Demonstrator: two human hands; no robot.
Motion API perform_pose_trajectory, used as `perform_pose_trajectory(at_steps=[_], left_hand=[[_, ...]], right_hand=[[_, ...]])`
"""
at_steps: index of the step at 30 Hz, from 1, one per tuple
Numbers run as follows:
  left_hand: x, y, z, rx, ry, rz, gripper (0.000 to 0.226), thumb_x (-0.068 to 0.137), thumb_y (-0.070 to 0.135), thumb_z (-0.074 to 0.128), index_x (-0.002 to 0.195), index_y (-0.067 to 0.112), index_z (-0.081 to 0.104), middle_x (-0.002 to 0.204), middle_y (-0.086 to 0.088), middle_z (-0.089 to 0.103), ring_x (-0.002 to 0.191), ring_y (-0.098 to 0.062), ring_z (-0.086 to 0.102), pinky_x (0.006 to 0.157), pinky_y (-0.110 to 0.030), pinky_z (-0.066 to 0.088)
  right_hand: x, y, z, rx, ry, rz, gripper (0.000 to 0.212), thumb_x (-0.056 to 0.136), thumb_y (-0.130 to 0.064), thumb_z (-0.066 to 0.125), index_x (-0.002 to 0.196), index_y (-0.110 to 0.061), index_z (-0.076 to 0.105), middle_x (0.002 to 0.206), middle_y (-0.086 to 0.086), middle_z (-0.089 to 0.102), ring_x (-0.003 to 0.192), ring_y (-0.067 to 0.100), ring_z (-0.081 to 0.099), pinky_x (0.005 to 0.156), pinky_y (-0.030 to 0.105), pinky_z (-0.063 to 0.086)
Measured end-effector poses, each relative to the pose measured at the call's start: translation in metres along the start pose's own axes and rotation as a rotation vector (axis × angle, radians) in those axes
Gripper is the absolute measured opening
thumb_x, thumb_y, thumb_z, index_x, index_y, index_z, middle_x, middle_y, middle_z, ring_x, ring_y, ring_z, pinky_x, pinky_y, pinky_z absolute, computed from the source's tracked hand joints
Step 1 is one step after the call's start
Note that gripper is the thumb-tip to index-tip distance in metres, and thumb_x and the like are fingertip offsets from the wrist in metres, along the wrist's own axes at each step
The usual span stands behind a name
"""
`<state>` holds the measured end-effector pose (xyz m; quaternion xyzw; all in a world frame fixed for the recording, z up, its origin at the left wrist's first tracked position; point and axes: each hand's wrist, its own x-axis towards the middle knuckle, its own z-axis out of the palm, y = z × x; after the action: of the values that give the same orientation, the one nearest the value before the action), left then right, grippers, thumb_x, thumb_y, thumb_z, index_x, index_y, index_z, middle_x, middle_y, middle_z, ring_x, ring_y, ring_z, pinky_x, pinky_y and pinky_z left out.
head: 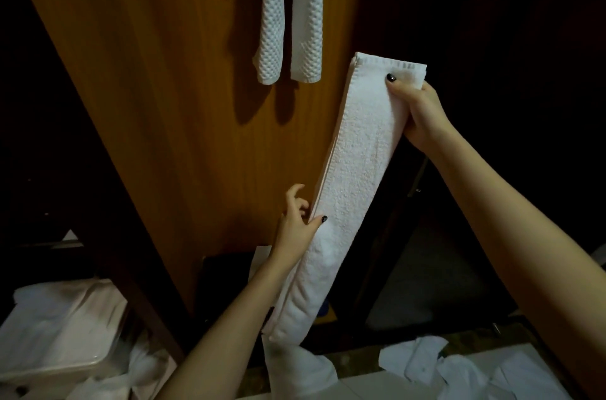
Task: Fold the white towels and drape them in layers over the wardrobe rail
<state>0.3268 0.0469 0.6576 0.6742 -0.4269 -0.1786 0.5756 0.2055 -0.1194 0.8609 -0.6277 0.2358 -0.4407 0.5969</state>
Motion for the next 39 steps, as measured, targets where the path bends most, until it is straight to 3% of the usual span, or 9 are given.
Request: perform_pose_trajectory(at_steps=[2, 5, 8, 11, 13, 15, 22, 31, 39], left_hand=[[0.003, -0.008, 0.006, 0.014, -0.095, -0.096, 0.068, 0.086, 0.016, 0.071, 0.143, 0.019, 0.035, 0.109, 0.004, 0.05, 0.099, -0.013, 0.052, 0.088, -0.028, 0.045], [0.004, -0.021, 0.015, 0.073, -0.269, -0.194, 0.028, 0.088, 0.023, 0.069, 0.109, 0.005, 0.066, 0.122, -0.011, 0.056, 0.114, -0.025, 0.053, 0.099, -0.039, 0.043], [-0.002, -0.035, 0.017, -0.14, -0.346, -0.281, 0.032, 0.09, 0.022, 0.068, 0.1, -0.008, 0.061, 0.096, -0.011, 0.064, 0.092, -0.021, 0.06, 0.083, -0.037, 0.048], [-0.003, -0.047, 0.019, -0.16, -0.409, -0.323, 0.024, 0.089, 0.014, 0.068, 0.104, -0.004, 0.061, 0.099, -0.01, 0.068, 0.095, -0.022, 0.066, 0.086, -0.037, 0.054], [-0.003, -0.051, 0.02, -0.06, -0.462, -0.347, 0.013, 0.087, 0.016, 0.07, 0.083, 0.008, 0.061, 0.083, -0.003, 0.065, 0.078, -0.016, 0.064, 0.074, -0.028, 0.054], [-0.003, -0.058, 0.021, 0.021, -0.48, -0.352, 0.029, 0.087, 0.021, 0.07, 0.069, 0.014, 0.049, 0.067, 0.003, 0.05, 0.062, -0.008, 0.049, 0.057, -0.019, 0.04], [-0.002, -0.067, 0.018, -0.159, -0.169, -0.222, 0.029, 0.089, 0.013, 0.068, 0.101, 0.029, 0.048, 0.095, -0.01, 0.062, 0.084, -0.017, 0.06, 0.073, -0.029, 0.049], [0.005, -0.061, 0.042, -0.015, -0.038, -0.085, 0.014, 0.086, 0.005, 0.069, 0.083, 0.009, 0.055, 0.074, -0.007, 0.055, 0.066, -0.01, 0.048, 0.06, -0.015, 0.039], [0.023, -0.046, 0.043, 0.072, -0.018, -0.075, 0.017, 0.088, 0.003, 0.063, 0.076, 0.006, 0.052, 0.074, 0.0, 0.051, 0.065, -0.014, 0.046, 0.06, -0.025, 0.036]], right_hand=[[0.0, 0.004, 0.001, -0.008, 0.029, 0.017, 0.019, 0.091, -0.012, 0.064, 0.11, -0.01, 0.063, 0.104, 0.006, 0.071, 0.099, 0.023, 0.069, 0.084, 0.035, 0.056], [0.0, 0.011, 0.007, -0.009, 0.07, 0.035, 0.017, 0.091, -0.011, 0.064, 0.108, -0.01, 0.063, 0.104, 0.008, 0.071, 0.096, 0.023, 0.07, 0.082, 0.035, 0.058], [0.001, 0.012, 0.005, -0.047, 0.132, 0.035, 0.014, 0.09, -0.01, 0.065, 0.104, -0.009, 0.064, 0.096, 0.005, 0.072, 0.086, 0.019, 0.072, 0.073, 0.031, 0.058], [0.001, 0.015, -0.007, -0.08, 0.175, 0.054, 0.01, 0.092, -0.01, 0.063, 0.102, -0.012, 0.064, 0.094, 0.002, 0.071, 0.08, 0.013, 0.071, 0.067, 0.026, 0.056], [0.001, 0.018, -0.015, -0.094, 0.205, 0.068, 0.009, 0.093, -0.011, 0.062, 0.102, -0.014, 0.063, 0.094, 0.001, 0.071, 0.08, 0.011, 0.071, 0.067, 0.025, 0.055], [0.002, 0.02, -0.021, -0.113, 0.234, 0.074, 0.011, 0.092, -0.012, 0.062, 0.104, -0.014, 0.063, 0.096, 0.001, 0.071, 0.083, 0.012, 0.071, 0.069, 0.027, 0.056], [0.011, 0.014, -0.037, -0.087, 0.332, 0.068, 0.011, 0.093, -0.011, 0.061, 0.103, -0.014, 0.063, 0.099, 0.004, 0.07, 0.09, 0.018, 0.07, 0.079, 0.035, 0.058], [0.014, -0.003, -0.006, 0.057, 0.241, 0.052, 0.013, 0.094, -0.006, 0.059, 0.104, -0.01, 0.064, 0.101, 0.01, 0.072, 0.09, 0.022, 0.072, 0.08, 0.037, 0.059], [0.013, -0.017, 0.009, 0.025, 0.174, -0.005, 0.01, 0.093, -0.006, 0.059, 0.102, -0.01, 0.063, 0.102, 0.013, 0.07, 0.091, 0.026, 0.07, 0.082, 0.039, 0.058]])
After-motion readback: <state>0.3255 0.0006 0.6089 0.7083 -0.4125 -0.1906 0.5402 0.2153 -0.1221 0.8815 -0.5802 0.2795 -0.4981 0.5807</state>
